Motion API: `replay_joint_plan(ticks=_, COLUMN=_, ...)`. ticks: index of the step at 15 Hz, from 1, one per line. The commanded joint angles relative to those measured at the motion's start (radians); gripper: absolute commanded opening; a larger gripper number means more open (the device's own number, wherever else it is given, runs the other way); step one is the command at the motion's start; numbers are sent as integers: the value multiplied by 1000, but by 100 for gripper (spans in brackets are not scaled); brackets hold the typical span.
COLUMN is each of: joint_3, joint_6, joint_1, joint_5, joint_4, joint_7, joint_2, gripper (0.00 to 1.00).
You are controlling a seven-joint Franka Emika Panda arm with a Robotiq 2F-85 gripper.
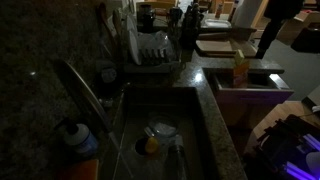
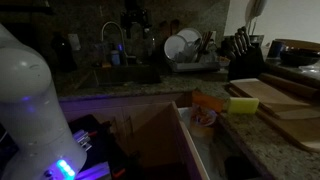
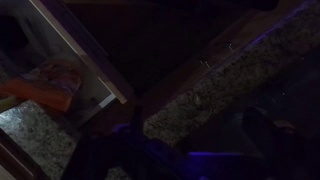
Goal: Close the faucet
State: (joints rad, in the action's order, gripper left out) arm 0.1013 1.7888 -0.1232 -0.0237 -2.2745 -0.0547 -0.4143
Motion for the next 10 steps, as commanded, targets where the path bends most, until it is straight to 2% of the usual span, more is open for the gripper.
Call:
replay_joint_plan(ticks=1, joint_3=1, joint_6=-3, joint_1=1, joint_5=0, joint_4=2, joint_7=0, joint_2=1, gripper=100)
replay_joint_plan(ticks=7, joint_3=2, joint_6=21, joint_1=15, joint_5=-18, joint_4=-3, joint_7=27, joint_2=14, gripper=100)
replay_joint_plan(ticks=10, joint_3=-33, joint_6=112, joint_1=-13, joint_5=90, joint_4=-80, joint_7=-43, joint_2=121, gripper=100)
